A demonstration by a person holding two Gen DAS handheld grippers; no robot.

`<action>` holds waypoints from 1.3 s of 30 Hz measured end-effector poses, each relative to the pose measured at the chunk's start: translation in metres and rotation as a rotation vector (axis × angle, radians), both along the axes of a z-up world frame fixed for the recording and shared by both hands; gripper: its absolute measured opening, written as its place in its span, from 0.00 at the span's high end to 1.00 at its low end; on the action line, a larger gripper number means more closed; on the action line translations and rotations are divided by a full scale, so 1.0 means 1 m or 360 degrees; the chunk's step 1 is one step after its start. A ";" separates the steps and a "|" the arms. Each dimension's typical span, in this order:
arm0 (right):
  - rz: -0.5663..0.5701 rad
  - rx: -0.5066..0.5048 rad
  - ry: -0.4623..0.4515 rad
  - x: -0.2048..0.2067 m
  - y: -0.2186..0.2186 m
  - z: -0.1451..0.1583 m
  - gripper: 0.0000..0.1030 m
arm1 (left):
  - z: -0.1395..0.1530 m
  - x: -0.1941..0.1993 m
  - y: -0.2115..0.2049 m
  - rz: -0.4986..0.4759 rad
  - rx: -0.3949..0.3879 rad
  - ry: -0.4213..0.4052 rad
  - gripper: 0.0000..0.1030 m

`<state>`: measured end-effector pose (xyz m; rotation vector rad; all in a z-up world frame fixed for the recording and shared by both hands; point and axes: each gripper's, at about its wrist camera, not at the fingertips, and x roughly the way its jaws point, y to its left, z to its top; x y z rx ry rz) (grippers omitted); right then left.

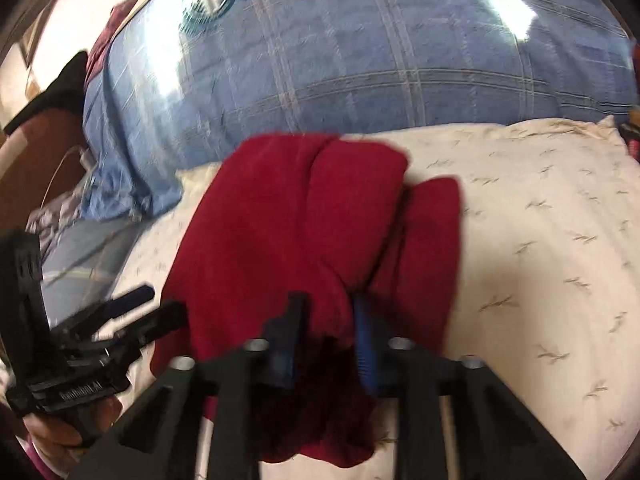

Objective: Fold small clothes

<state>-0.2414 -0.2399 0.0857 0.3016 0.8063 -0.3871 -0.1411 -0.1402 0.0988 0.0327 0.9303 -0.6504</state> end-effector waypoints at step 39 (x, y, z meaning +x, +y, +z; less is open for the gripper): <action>-0.0002 0.0108 -0.0185 0.011 -0.037 -0.005 0.57 | -0.035 0.062 -0.030 -0.0185 -0.0300 0.0361 0.45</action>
